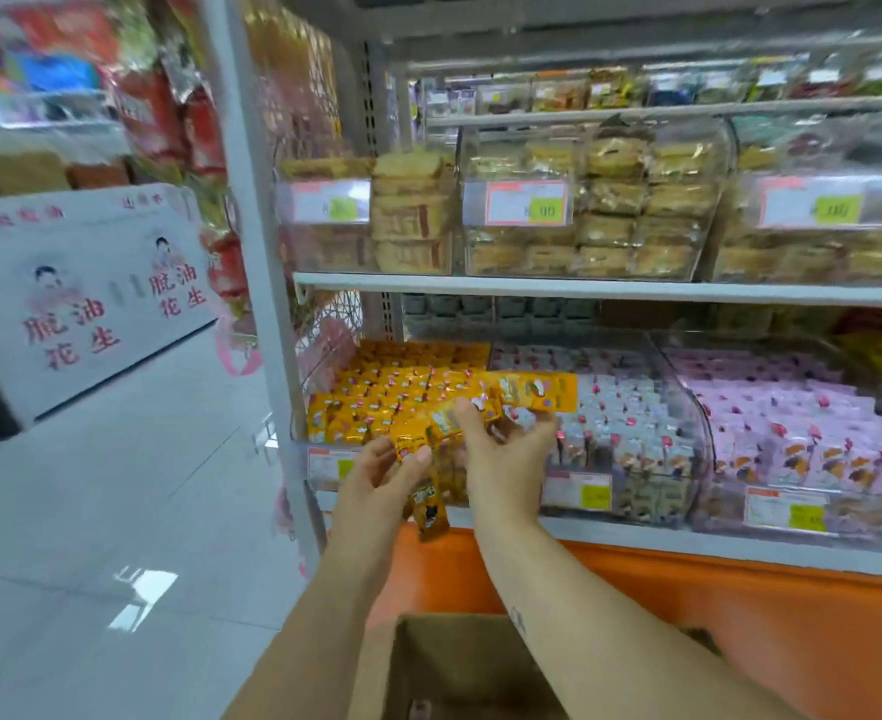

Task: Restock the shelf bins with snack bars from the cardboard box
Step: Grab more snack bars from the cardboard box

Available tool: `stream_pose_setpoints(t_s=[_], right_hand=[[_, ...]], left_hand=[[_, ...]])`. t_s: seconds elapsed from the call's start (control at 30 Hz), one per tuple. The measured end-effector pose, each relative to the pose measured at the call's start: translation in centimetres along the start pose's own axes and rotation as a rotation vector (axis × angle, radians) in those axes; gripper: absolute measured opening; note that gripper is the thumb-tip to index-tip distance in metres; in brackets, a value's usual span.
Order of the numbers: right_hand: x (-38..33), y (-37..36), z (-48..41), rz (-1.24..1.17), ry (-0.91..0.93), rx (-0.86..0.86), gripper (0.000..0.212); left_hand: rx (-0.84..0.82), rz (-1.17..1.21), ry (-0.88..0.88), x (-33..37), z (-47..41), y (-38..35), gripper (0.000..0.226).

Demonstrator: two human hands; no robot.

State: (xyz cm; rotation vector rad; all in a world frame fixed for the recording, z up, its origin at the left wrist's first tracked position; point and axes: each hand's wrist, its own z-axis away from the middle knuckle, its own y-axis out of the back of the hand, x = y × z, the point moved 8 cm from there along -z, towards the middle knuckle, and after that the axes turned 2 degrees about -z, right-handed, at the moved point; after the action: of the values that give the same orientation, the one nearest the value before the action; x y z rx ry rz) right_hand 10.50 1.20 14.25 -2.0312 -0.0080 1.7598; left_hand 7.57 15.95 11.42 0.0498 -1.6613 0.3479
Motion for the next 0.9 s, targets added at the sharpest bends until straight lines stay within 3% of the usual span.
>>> stream_pose_setpoints(t_s=[0.1, 0.23, 0.3, 0.53, 0.63, 0.73, 0.9], right_hand=[[2.0, -4.0, -1.9, 0.087, -0.006, 0.014, 0.026], [5.5, -7.6, -5.5, 0.063, -0.127, 0.095, 0.046], [7.4, -8.9, -7.6, 0.008, -0.207, 0.089, 0.049], [8.9, -10.3, -12.5, 0.047, -0.272, -0.066, 0.045], [8.2, -10.4, -13.2, 0.073, -0.307, -0.147, 0.060], [7.1, -10.0, -13.0, 0.319, -0.260, -0.203, 0.075], [4.0, -10.1, -12.3, 0.875, 0.113, -0.342, 0.051]], left_hand=[[0.009, 0.021, -0.027, 0.4, -3.8, 2.1, 0.069], [0.063, -0.018, -0.042, 0.1, -9.0, 3.6, 0.061], [0.090, -0.072, -0.085, 0.0, -10.9, 4.0, 0.070], [0.103, -0.066, -0.110, -1.3, -13.8, 4.2, 0.072], [0.132, -0.087, -0.092, -1.2, -14.4, 4.2, 0.066], [0.152, -0.100, -0.069, -1.1, -14.8, 4.3, 0.074], [0.138, -0.071, -0.046, -1.2, -14.9, 4.4, 0.081]])
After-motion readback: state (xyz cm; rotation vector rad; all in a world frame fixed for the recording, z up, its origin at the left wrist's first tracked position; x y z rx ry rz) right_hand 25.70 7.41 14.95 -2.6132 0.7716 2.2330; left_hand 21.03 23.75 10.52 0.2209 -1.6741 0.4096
